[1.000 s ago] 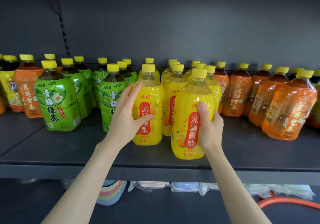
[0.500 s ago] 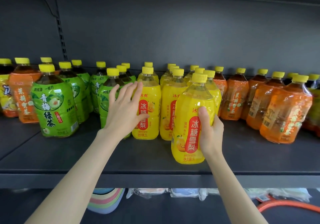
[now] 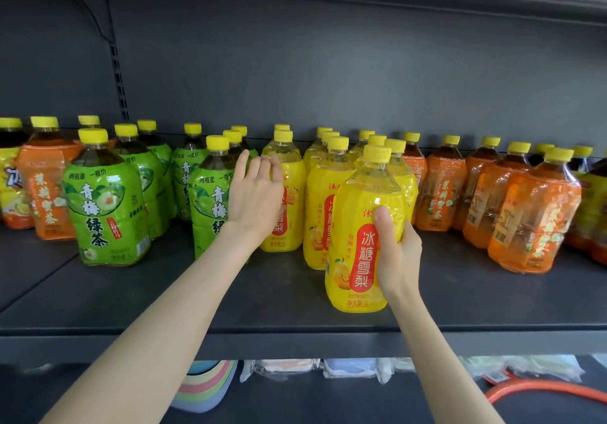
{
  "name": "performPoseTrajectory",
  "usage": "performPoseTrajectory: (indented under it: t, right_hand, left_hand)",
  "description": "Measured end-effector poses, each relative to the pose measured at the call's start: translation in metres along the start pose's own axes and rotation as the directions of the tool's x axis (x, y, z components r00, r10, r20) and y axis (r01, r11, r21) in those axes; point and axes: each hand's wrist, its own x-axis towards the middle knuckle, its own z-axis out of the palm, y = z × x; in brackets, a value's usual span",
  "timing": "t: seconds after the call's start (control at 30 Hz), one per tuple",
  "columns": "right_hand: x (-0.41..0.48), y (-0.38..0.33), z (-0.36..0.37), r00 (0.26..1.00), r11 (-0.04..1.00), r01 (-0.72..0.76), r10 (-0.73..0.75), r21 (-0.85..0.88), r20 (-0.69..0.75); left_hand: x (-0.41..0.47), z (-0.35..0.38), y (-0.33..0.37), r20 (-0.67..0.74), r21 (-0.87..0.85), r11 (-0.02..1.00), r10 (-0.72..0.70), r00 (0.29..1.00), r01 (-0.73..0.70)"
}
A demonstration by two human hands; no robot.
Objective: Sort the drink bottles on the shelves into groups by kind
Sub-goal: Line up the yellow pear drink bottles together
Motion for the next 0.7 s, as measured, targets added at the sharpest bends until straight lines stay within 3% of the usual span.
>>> performPoseTrajectory:
  t: [0.07, 0.13, 0.2, 0.27, 0.33, 0.4, 0.47, 0.57, 0.7]
  right_hand:
    - [-0.001, 0.001, 0.001, 1.0, 1.0, 0.008, -0.008, -0.008, -0.002]
    - [-0.003, 0.002, 0.003, 1.0, 1.0, 0.026, -0.026, -0.011, 0.0]
    - [-0.007, 0.0, 0.008, 0.999, 0.999, 0.033, -0.033, -0.018, 0.008]
    - [-0.014, -0.001, 0.018, 1.0, 1.0, 0.019, -0.019, -0.001, 0.019]
    - [-0.02, -0.001, 0.032, 0.999, 1.0, 0.001, -0.002, 0.014, 0.038]
    - [-0.025, 0.0, 0.047, 0.997, 1.0, 0.003, -0.002, -0.004, 0.079]
    - [-0.028, 0.001, 0.061, 0.992, 1.0, 0.015, -0.013, -0.019, 0.123]
    - [-0.029, 0.005, 0.077, 0.987, 0.995, 0.069, -0.057, -0.073, 0.147]
    - [-0.027, 0.012, 0.074, 0.98, 0.916, 0.174, -0.126, -0.363, 0.151]
  left_hand:
    - [-0.005, 0.0, -0.003, 0.0, -0.149, 0.989, 0.009, 1.0, -0.009]
    - [-0.019, -0.001, -0.004, -0.074, -0.4, 0.916, -0.038, 0.996, 0.005]
    - [-0.038, -0.011, -0.001, -0.095, -0.728, 0.683, -0.18, 0.979, 0.055]
    - [-0.055, -0.025, 0.003, -0.018, -0.937, 0.342, -0.262, 0.965, 0.075]
    - [-0.066, -0.036, 0.008, 0.049, -0.989, 0.124, -0.263, 0.964, 0.084]
    - [-0.07, -0.039, 0.011, 0.069, -0.997, 0.006, -0.22, 0.973, 0.072]
    - [-0.071, -0.037, 0.013, 0.067, -0.998, -0.013, -0.209, 0.976, 0.066]
    - [-0.07, -0.027, 0.011, 0.014, -0.994, 0.101, -0.262, 0.965, 0.042]
    - [-0.067, -0.016, 0.008, -0.002, -0.976, 0.209, -0.281, 0.96, 0.059]
